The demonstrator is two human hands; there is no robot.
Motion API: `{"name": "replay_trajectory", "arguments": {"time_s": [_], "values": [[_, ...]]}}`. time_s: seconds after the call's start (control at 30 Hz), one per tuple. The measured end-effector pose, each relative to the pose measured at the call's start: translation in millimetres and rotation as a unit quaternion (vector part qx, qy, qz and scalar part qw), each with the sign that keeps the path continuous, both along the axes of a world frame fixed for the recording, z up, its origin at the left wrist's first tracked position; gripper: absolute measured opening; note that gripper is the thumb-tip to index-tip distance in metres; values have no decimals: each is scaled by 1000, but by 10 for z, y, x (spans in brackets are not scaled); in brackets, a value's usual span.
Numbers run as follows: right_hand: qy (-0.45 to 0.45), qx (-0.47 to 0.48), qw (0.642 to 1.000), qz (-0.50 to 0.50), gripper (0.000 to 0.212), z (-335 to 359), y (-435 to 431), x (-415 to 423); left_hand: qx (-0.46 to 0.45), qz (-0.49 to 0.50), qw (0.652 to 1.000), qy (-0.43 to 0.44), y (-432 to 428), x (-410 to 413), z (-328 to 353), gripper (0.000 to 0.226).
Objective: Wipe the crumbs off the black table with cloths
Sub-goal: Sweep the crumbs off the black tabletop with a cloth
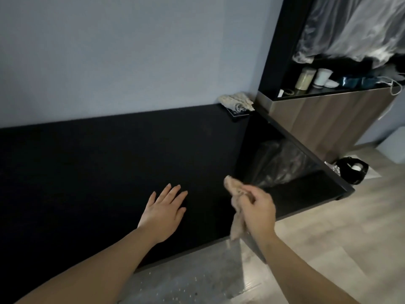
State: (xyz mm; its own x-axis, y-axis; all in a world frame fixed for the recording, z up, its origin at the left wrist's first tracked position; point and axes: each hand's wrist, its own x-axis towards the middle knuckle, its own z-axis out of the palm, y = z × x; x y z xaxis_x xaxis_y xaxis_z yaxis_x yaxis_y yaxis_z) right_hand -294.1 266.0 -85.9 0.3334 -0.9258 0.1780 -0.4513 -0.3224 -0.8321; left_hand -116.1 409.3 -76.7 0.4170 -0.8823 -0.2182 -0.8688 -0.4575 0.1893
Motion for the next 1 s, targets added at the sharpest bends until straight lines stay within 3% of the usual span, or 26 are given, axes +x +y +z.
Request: {"name": "replay_trajectory", "arguments": {"time_s": [0.1, 0.27, 0.53, 0.63, 0.73, 0.83, 1.0], "values": [[87, -72, 986, -126, 27, -9, -499, -99, -7, 5, 1000, -16, -428, 36, -3, 53], [264, -17, 954, -141, 42, -220, -1357, -182, -10, 107, 994, 4, -1167, 52, -106, 59], [306, -37, 945, -108, 38, -198, -2732, 210, 23, 199, 979, -45, -1455, -75, -294, 64], [331, 13, 938, -106, 51, -150, -2963, 394, 35, 207, 976, -61, -1459, -97, -310, 64], [394, -54, 917, 24, 68, -124, -2825, 551, 34, 213, 975, -56, -1472, -108, -303, 61], [369, -171, 897, 176, 53, -170, -2529, 561, 51, 217, 973, -55, -1486, -104, -278, 61], [294, -200, 877, 323, 45, -216, -2149, 239, 63, 232, 970, -45, -1541, -163, -258, 59]]}}
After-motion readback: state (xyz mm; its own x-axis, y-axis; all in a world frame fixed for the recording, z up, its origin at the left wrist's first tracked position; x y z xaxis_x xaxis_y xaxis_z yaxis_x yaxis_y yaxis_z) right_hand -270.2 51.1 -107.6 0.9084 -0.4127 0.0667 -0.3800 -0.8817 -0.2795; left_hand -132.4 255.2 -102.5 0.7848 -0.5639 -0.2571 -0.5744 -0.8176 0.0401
